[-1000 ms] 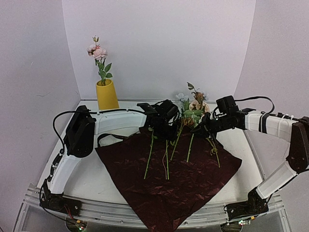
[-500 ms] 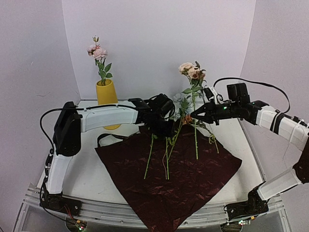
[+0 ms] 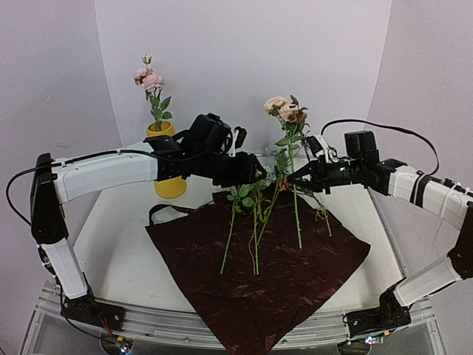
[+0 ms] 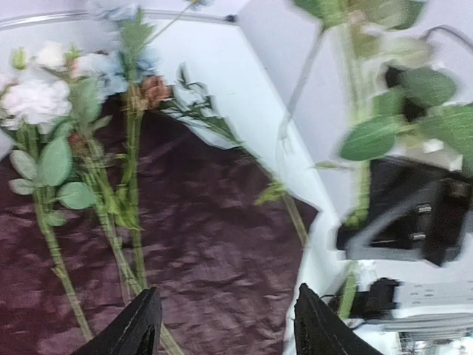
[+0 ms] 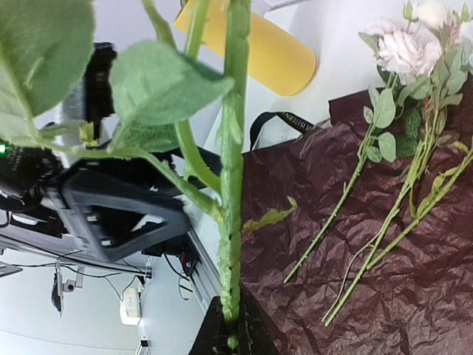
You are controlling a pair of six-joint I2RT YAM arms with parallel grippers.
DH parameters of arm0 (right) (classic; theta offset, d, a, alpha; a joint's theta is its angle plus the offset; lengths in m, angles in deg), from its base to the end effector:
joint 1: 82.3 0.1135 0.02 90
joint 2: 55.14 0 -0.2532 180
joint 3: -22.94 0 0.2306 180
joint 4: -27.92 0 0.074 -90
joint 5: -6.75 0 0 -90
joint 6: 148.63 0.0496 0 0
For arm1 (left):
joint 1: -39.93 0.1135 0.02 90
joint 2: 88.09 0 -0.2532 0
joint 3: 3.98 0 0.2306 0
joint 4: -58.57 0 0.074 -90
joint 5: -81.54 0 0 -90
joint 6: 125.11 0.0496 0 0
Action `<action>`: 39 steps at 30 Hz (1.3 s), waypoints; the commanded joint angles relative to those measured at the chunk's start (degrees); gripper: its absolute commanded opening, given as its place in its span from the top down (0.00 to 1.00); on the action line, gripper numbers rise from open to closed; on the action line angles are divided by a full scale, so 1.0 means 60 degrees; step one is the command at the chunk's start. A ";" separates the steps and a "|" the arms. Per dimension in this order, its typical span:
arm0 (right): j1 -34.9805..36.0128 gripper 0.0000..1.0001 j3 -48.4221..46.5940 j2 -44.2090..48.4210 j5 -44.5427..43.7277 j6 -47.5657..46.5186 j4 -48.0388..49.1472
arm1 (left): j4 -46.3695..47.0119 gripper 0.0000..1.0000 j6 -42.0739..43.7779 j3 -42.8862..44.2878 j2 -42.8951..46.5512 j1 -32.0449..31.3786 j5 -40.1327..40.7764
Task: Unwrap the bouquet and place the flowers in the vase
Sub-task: Pick up the fake flower from the wrapping paper.
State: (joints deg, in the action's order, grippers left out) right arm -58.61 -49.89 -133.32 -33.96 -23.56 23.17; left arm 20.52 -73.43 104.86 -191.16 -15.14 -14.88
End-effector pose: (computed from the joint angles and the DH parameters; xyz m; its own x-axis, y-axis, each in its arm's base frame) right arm 0.2618 0.1559 0.3212 -0.6747 0.1132 -0.7294 -0.6815 0.2839 0.6745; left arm 0.2307 -0.3401 0.3175 -0.7786 0.0388 -0.6263 0.4921 0.6571 -0.5711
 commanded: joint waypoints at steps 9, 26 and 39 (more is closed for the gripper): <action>0.0564 1.00 0.0261 0.0017 0.0268 0.0142 0.1041 | 0.3576 0.36 -0.1542 -0.0514 -0.0079 -0.0198 -0.1464; 0.0785 1.00 0.0295 0.0122 0.0418 0.0100 0.1062 | 0.4262 0.53 -0.2126 0.0229 -0.1002 -0.0139 -0.1768; 0.0936 0.55 0.0672 0.0226 -0.0214 0.0157 0.1025 | 0.4387 1.00 -0.2255 -0.0369 -0.0717 0.0094 -0.1522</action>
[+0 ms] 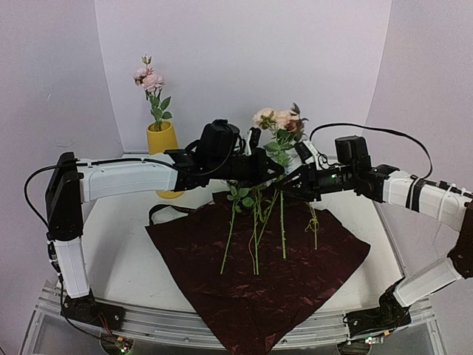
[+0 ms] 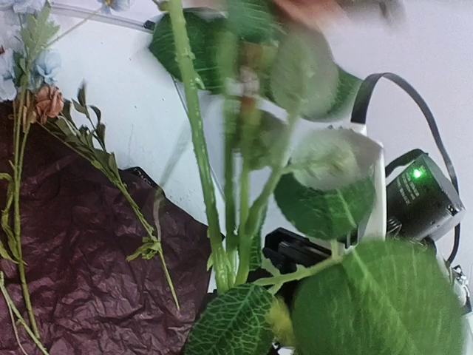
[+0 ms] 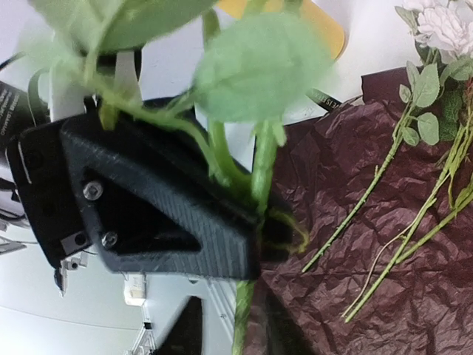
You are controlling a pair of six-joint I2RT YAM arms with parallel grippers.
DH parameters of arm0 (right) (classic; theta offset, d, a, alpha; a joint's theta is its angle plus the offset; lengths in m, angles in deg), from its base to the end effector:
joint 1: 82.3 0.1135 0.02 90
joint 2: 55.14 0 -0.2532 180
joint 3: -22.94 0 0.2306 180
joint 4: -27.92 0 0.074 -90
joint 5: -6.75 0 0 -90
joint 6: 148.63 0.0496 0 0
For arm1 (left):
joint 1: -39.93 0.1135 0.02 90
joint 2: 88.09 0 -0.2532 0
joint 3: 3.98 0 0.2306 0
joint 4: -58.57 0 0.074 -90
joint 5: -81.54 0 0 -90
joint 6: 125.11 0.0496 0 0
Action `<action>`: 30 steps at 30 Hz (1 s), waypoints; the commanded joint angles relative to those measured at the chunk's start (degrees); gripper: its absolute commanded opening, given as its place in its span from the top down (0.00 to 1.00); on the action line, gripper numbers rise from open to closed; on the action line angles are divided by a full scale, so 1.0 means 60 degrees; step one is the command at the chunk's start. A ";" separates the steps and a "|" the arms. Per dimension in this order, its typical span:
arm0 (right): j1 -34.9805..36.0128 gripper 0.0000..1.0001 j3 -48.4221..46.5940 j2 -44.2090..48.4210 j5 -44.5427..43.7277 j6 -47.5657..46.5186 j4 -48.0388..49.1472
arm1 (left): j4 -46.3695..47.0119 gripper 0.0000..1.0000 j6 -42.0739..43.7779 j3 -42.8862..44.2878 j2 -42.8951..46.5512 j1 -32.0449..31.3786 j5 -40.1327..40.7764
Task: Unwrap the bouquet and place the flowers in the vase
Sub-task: Pick up the fake flower from the wrapping paper.
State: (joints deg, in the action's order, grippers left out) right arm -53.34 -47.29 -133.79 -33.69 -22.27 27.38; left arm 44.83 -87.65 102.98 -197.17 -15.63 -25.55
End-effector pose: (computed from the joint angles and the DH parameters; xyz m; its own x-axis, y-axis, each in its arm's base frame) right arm 0.2470 0.1798 0.3114 -0.6859 0.0599 -0.7252 -0.7019 0.2086 0.6811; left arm 0.2425 -0.3794 0.3111 -0.8466 -0.1070 -0.5213 0.4540 0.3659 -0.8124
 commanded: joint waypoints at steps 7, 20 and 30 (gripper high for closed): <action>0.0037 0.20 0.0530 0.0957 -0.2899 0.0080 -0.0227 | -0.0099 1.00 0.0309 -0.0945 0.1087 0.0377 0.0432; -0.0070 0.22 0.0446 0.1312 -0.4257 0.0140 -0.0458 | -0.1899 1.00 0.2174 -0.1519 0.2723 0.0673 0.2404; -0.0070 0.22 0.0287 0.1439 -0.4461 -0.0124 -0.0547 | -0.2372 1.00 0.5219 -0.0549 0.3780 0.0764 0.5241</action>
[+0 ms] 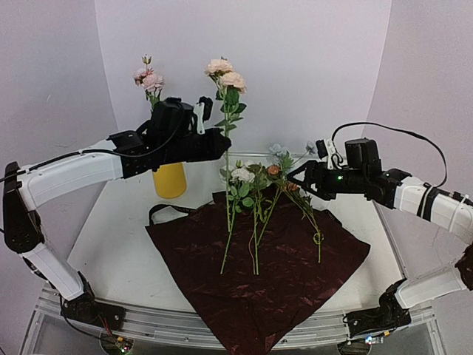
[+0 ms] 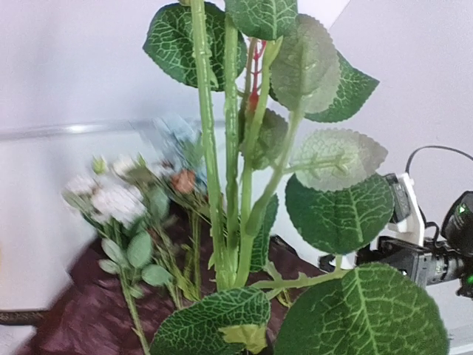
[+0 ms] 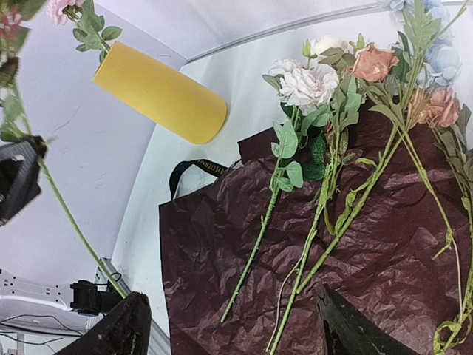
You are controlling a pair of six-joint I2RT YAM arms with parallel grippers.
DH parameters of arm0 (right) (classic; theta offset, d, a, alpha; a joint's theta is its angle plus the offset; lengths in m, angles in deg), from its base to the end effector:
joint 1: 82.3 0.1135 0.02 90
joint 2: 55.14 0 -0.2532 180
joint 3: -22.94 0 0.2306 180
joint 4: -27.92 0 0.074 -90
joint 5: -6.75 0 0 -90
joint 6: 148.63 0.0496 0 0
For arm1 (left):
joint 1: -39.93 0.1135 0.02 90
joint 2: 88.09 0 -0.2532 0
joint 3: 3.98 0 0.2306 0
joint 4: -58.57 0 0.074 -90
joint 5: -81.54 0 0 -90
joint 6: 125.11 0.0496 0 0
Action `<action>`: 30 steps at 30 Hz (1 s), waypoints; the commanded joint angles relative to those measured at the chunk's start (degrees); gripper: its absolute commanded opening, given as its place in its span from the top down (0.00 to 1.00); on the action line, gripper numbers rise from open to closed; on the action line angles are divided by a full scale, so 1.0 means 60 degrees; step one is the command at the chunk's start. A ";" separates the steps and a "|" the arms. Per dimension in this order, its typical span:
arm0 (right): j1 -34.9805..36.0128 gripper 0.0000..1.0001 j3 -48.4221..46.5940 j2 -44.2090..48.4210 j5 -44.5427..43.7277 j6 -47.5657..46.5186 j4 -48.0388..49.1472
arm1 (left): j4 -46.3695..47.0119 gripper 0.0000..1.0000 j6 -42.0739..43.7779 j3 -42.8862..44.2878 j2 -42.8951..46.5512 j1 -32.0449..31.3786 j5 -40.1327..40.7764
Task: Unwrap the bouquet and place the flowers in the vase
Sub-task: Pick up the fake flower from the wrapping paper, then insert the fake flower into the vase.
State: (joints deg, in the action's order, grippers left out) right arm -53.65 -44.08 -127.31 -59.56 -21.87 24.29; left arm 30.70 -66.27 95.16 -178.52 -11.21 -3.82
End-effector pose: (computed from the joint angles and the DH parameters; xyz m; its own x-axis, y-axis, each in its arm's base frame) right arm 0.2451 0.1566 0.3156 -0.5786 0.3084 -0.7551 -0.5508 0.5351 0.6406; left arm 0.2330 -0.2828 0.3611 -0.5530 -0.1357 -0.8221 0.5166 0.7183 -0.4660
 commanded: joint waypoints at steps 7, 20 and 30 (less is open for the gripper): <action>-0.0026 0.22 -0.0404 0.0249 0.0010 -0.0469 -0.0074 | 0.0055 1.00 0.2974 0.1524 0.0770 0.0539 0.2912; -0.0022 0.22 -0.0846 -0.0130 0.0064 -0.0907 -0.0119 | 0.0536 1.00 0.4838 0.4994 -0.0995 0.2113 0.2570; -0.0041 0.22 -0.1526 -0.0520 0.0035 -0.1224 -0.0330 | 0.0725 1.00 0.5360 0.6430 -0.1696 0.3543 0.1949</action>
State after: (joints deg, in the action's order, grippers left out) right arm -53.65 -48.56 -128.95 -60.00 -27.34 22.95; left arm 31.80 -37.18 129.87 -188.40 7.93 9.50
